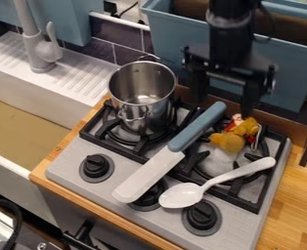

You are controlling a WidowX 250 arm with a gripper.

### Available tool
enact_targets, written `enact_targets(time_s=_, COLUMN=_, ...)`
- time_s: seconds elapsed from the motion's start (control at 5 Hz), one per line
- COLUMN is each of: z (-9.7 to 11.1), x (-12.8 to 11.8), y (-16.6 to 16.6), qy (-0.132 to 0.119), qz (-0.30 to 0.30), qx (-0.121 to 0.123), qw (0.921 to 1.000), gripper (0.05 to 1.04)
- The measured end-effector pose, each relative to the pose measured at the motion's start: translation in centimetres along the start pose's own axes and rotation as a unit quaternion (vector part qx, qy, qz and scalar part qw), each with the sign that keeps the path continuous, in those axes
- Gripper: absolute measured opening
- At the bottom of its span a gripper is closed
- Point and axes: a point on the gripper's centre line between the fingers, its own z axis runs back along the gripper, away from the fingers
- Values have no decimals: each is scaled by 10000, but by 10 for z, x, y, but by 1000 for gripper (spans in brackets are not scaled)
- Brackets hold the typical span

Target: Put the plastic spoon inside the silver pot

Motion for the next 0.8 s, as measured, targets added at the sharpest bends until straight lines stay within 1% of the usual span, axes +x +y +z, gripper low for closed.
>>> enact_targets(time_s=0.2, z=-14, x=-18, y=-4, qy=221, qz=-544, qx=-84, qw=9982, gripper=1001)
enact_targets(time_s=0.4, z=-19, x=-32, y=-15, qy=112, qz=-1019, qx=-93, qw=9947, gripper=1001)
enact_targets(time_s=0.6, z=-20, x=-27, y=-28, qy=-18, qz=-1295, qx=-84, qw=9915, gripper=1001)
enact_targets(time_s=0.8, z=-32, x=-17, y=-34, qy=65, qz=-1494, qx=55, qw=9887, gripper=1001)
